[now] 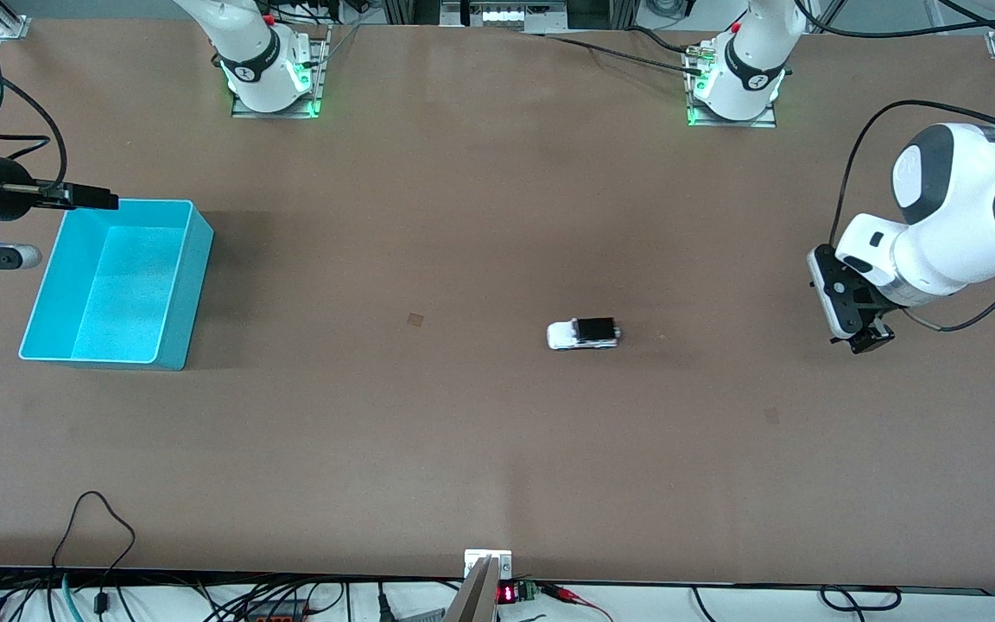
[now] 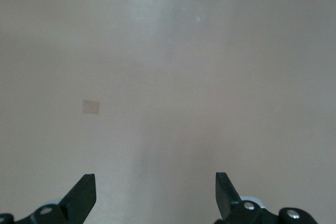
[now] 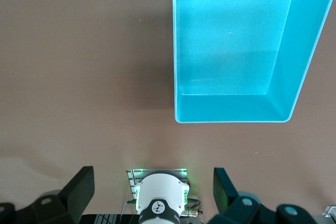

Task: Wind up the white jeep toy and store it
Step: 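Draw the left arm back while the jeep rolls toward the box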

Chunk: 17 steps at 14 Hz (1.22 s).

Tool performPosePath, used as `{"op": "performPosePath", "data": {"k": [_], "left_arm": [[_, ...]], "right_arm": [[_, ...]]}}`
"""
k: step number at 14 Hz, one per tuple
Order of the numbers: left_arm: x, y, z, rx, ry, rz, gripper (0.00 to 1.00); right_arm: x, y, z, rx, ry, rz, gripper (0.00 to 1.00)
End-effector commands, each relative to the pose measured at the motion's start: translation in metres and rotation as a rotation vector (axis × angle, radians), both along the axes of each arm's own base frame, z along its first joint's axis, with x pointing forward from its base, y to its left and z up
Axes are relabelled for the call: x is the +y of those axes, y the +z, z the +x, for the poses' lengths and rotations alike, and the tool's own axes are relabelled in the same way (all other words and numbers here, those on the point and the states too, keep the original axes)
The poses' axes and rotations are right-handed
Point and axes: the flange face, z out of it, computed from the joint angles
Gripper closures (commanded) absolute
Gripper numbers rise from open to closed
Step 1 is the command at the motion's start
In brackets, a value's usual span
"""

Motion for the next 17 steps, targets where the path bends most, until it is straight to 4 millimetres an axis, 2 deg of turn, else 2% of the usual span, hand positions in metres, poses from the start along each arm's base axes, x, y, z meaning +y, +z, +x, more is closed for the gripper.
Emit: {"op": "performPosePath", "data": {"k": [1, 5, 6, 8, 10, 15, 17], "left_arm": [[-0.024, 0.008, 0.004, 0.001, 0.131, -0.012, 0.0], [-0.042, 0.023, 0.003, -0.024, 0.37, -0.008, 0.0], [-0.043, 0.026, 0.002, -0.028, 0.436, -0.005, 0.0], [-0.047, 0.046, 0.006, -0.061, 0.577, -0.013, 0.0], [-0.046, 0.053, 0.007, -0.068, 0.706, -0.019, 0.0], [-0.005, 0.083, 0.014, -0.121, 0.964, -0.032, 0.0], [0.001, 0.094, 0.014, -0.14, 1.031, -0.035, 0.0]], "right_arm": [[0.002, 0.004, -0.001, 0.005, 0.005, 0.011, 0.0], [0.001, 0.003, -0.001, 0.006, 0.005, 0.01, 0.0], [0.001, 0.004, -0.001, 0.005, 0.005, 0.01, 0.0], [0.001, 0.004, -0.001, 0.005, 0.005, 0.01, 0.0], [0.001, 0.003, -0.001, 0.006, 0.005, 0.012, 0.0], [-0.001, 0.003, -0.001, 0.006, 0.004, 0.011, 0.0], [-0.001, 0.003, -0.001, 0.006, 0.003, 0.012, 0.0]]}}
